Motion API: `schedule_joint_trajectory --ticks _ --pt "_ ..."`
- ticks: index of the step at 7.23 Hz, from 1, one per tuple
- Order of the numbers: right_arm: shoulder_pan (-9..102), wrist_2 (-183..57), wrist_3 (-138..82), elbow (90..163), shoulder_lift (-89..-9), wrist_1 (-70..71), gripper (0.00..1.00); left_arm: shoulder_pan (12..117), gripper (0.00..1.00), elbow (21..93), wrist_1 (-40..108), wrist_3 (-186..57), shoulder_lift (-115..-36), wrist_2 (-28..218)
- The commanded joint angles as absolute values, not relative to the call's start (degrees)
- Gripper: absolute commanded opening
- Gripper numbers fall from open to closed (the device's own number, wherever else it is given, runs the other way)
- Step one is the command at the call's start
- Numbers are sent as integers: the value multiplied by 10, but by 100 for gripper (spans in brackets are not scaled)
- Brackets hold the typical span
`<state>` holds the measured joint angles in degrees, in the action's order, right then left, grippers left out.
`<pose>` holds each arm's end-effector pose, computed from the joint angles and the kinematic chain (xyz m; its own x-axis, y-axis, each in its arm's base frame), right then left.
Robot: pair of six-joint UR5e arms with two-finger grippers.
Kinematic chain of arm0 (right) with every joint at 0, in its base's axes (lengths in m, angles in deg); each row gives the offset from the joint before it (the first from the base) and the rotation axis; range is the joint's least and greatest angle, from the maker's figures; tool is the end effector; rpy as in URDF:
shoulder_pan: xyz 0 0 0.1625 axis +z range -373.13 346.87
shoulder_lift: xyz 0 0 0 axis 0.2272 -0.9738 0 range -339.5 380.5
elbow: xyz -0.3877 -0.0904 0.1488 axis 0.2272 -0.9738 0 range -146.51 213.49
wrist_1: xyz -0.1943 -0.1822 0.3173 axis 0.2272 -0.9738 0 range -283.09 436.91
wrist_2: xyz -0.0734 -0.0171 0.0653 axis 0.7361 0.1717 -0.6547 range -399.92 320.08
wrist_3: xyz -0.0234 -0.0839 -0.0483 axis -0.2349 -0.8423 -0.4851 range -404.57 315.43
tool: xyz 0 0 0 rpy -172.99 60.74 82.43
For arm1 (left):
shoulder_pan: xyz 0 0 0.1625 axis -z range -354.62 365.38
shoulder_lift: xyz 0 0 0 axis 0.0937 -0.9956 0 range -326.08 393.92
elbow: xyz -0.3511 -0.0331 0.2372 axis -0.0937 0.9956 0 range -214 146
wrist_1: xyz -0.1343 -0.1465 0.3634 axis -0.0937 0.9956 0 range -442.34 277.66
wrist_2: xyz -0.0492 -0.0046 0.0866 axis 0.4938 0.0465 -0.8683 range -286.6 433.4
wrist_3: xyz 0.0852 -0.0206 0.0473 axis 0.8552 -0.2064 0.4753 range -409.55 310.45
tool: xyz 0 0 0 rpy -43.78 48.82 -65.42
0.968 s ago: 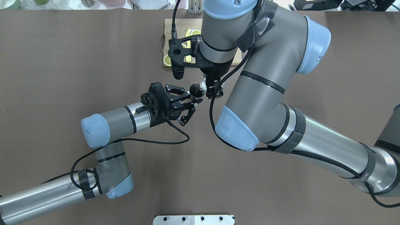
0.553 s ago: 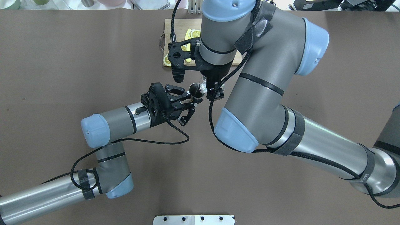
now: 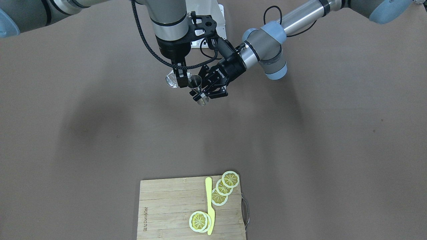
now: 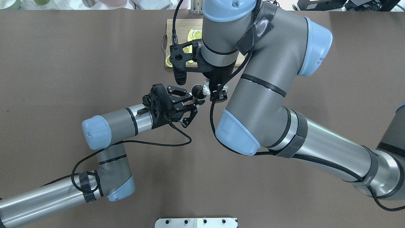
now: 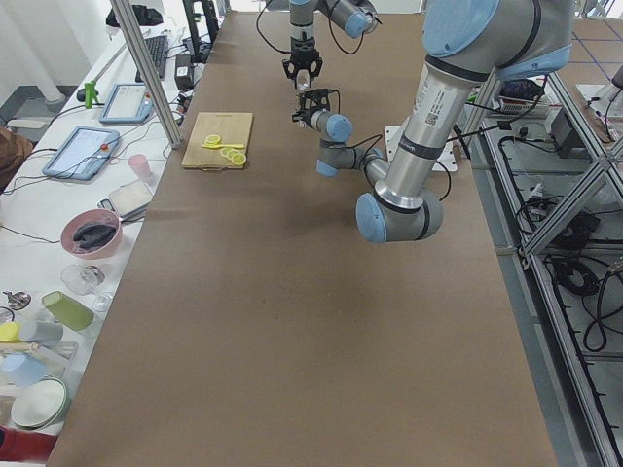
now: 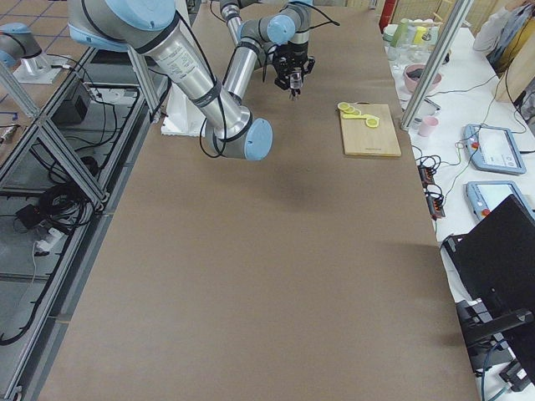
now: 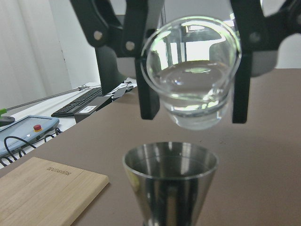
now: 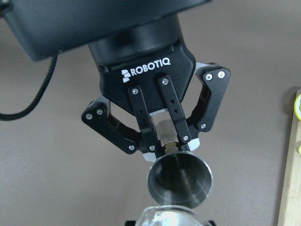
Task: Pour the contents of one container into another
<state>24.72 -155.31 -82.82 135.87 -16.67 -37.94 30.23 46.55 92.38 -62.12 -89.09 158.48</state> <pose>-0.4478 -0.4626 0.0671 -0.1093 -0.9835 -0.1444 0.6799 -0.1800 0.7109 0.5338 -0.4035 0.2364 0.4190 0.8776 -0.2330 0.3851 0.0607 0.9209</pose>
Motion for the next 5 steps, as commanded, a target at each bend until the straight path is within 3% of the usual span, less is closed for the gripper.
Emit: schedule_joint_trajectory --ticks 1,5 --pt "244 -1545 -830 1359 -158 -394 0 303 0 465 924 -621 -890 1585" --pt "232 -1528 -830 1359 -156 -410 0 302 0 465 924 -621 -891 1585"
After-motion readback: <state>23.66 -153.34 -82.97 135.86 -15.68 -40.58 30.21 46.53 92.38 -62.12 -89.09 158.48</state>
